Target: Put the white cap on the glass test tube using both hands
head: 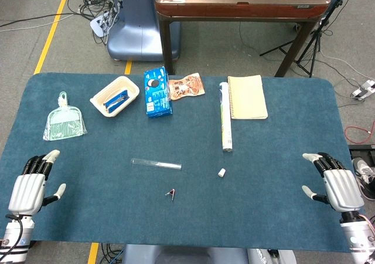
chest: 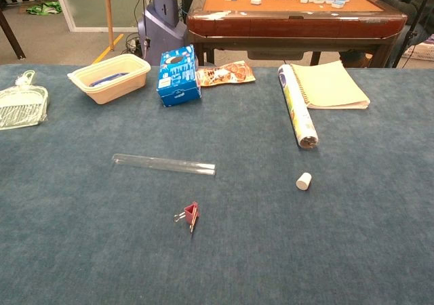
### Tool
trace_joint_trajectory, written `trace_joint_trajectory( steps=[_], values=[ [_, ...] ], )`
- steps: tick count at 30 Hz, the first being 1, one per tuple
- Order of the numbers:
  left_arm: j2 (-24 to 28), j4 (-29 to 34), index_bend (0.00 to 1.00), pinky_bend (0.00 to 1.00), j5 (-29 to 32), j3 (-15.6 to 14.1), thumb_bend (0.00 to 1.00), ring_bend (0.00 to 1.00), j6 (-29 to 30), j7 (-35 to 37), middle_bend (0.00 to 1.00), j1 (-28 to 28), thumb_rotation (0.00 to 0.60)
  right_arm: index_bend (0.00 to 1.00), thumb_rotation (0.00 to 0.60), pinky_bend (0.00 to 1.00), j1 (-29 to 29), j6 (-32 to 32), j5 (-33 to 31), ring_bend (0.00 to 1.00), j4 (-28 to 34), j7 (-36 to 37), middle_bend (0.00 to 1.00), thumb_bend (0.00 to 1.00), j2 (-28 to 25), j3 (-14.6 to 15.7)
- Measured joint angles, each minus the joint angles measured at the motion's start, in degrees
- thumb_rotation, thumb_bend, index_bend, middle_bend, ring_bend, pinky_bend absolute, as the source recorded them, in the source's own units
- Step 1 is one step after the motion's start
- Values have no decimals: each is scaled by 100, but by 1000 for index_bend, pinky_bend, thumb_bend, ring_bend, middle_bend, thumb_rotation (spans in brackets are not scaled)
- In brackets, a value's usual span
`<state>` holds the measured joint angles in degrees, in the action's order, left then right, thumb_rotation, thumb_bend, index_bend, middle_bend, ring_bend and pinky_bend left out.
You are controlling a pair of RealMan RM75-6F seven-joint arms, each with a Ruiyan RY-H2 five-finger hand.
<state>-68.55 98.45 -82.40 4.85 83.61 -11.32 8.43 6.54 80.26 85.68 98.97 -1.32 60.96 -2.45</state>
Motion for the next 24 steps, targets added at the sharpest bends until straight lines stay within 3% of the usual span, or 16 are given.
trace_joint_trajectory(
  steps=[15,20,24],
  values=[
    [121,-6,126,72,-241,211,259,153,-608,252,152,636,600,226,600,260,103,182,108,137,271,-40,240,203,-311,-230],
    [18,-80,193,156,-274,406,259,304,-1187,431,365,1187,600,226,600,260,171,240,42,137,473,-238,240,202,-455,-385],
    [-213,-269,254,311,-244,578,258,446,-1726,469,524,1731,600,226,600,259,208,229,-60,137,601,-359,240,203,-503,-443]
  ],
)
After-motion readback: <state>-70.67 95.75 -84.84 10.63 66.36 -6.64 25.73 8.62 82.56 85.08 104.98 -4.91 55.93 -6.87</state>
